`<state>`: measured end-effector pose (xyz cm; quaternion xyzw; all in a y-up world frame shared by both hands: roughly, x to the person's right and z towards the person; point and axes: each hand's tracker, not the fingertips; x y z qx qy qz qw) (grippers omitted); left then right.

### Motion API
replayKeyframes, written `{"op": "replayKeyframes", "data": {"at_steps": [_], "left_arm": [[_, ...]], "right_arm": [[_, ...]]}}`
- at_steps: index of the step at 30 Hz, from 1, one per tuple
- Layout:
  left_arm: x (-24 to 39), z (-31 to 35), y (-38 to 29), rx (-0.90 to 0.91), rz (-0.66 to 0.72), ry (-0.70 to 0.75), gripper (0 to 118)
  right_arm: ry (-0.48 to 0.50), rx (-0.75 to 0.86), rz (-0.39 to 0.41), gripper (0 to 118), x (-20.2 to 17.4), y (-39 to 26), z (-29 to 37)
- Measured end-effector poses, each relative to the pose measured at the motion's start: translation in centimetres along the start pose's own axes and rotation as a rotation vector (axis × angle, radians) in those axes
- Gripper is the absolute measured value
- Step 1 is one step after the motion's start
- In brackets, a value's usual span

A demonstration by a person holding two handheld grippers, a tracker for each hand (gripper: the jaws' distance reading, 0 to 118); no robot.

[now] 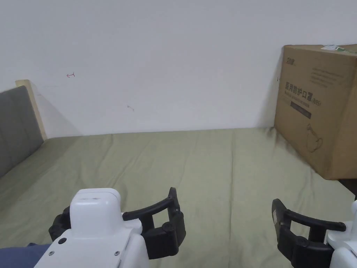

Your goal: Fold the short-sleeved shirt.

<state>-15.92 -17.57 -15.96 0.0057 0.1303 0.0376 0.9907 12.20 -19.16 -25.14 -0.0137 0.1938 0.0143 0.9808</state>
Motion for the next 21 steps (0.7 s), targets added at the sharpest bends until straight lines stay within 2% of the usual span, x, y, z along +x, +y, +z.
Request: {"op": "replayKeyframes", "data": {"at_steps": [3, 12, 17, 21], "left_arm": [[0.3, -0.2, -0.1, -0.010, -0.014, 0.080, 118], [0.1, -1.2, -0.2, -0.122, 0.031, 0.138, 118], [-0.2, -1.3, -0.5, -0.143, 0.091, 0.096, 118], [-0.1, -1.4, -0.5, -0.147, 0.101, 0.123, 118]], "right_arm": [[0.001, -0.005, 0.007, 118, -0.1, -0.1, -0.1], [0.013, -0.017, 0.017, 118, -0.5, -0.2, -0.1], [0.016, -0.021, 0.017, 118, -0.5, -0.4, -0.1], [0.011, -0.024, 0.016, 118, -0.4, -0.5, -0.1]]}}
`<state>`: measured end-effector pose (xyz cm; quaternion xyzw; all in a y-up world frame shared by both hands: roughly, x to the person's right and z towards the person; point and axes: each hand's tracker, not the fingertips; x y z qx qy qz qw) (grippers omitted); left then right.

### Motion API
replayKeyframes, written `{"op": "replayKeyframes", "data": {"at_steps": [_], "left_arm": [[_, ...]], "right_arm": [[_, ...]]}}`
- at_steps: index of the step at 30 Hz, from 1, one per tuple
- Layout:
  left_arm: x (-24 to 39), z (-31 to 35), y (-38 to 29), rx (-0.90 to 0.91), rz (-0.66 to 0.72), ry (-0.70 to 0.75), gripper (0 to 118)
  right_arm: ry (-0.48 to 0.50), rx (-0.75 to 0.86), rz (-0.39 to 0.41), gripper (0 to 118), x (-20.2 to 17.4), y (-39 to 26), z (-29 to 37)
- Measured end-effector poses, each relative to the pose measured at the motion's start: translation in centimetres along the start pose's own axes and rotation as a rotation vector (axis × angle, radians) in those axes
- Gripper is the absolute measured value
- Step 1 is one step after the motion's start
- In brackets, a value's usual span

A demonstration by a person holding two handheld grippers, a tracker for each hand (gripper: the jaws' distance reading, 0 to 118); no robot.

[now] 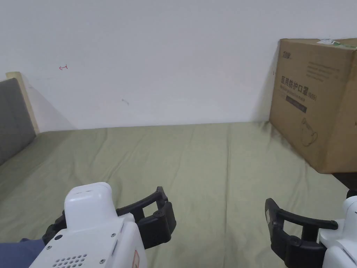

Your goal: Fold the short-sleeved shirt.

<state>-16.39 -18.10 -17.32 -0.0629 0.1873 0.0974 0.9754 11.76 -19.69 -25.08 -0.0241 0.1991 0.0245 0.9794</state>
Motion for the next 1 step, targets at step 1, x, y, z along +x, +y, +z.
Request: {"op": "replayKeyframes", "data": {"at_steps": [1], "left_arm": [[-0.12, -0.12, 0.00, -0.001, 0.000, -0.002, 118]], "right_arm": [[-0.001, -0.002, -0.001, 118, 0.02, -0.05, -0.02]]}}
